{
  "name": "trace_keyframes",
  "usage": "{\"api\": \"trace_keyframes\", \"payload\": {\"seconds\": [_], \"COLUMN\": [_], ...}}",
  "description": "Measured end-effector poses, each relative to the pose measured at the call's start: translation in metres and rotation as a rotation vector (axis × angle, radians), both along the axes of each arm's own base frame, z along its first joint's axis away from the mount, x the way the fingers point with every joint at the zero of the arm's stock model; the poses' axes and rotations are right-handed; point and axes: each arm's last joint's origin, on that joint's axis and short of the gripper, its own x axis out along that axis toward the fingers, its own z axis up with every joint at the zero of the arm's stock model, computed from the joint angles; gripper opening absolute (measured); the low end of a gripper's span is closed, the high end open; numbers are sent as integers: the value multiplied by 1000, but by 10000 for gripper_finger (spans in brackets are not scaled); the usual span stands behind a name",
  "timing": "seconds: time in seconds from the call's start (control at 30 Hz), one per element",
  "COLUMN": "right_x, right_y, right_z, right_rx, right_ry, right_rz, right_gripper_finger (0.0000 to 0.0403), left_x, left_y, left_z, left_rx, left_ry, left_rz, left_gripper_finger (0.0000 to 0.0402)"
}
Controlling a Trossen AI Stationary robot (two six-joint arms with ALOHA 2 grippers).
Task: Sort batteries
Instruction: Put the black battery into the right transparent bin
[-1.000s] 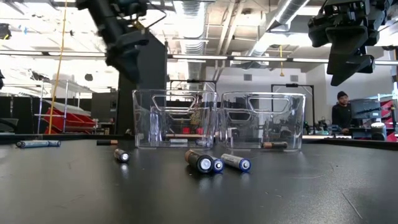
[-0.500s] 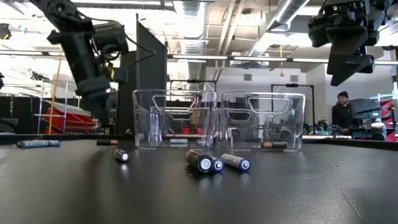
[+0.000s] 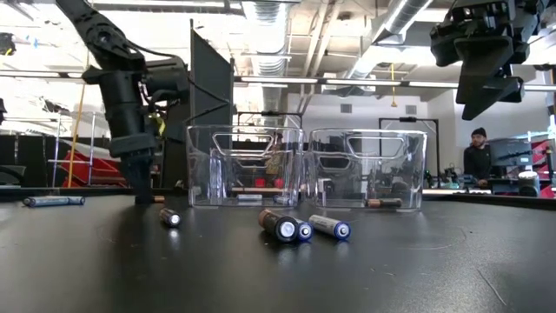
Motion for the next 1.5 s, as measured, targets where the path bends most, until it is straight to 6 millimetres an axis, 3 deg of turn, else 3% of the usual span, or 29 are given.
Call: {"api": "trace_keyframes", "payload": {"seconds": [0.47, 1.27, 1.5], "right_x": [0, 0, 0], "right_y": [0, 0, 0], "right_z": [0, 0, 0], "right_rx": [3, -13, -13], "right_ry": [-1, -2, -2], "right_rz": [-5, 19, 19], "right_gripper_finger": [179, 179, 179], "left_x": [-7, -26, -28], "left_y": [8, -1, -2], "left_z": [10, 35, 64], "left_rx": [5, -31, -43], "left_ry": [-69, -95, -112], "left_rz": [9, 87, 104], "left_gripper_finger": [22, 32, 32]}}
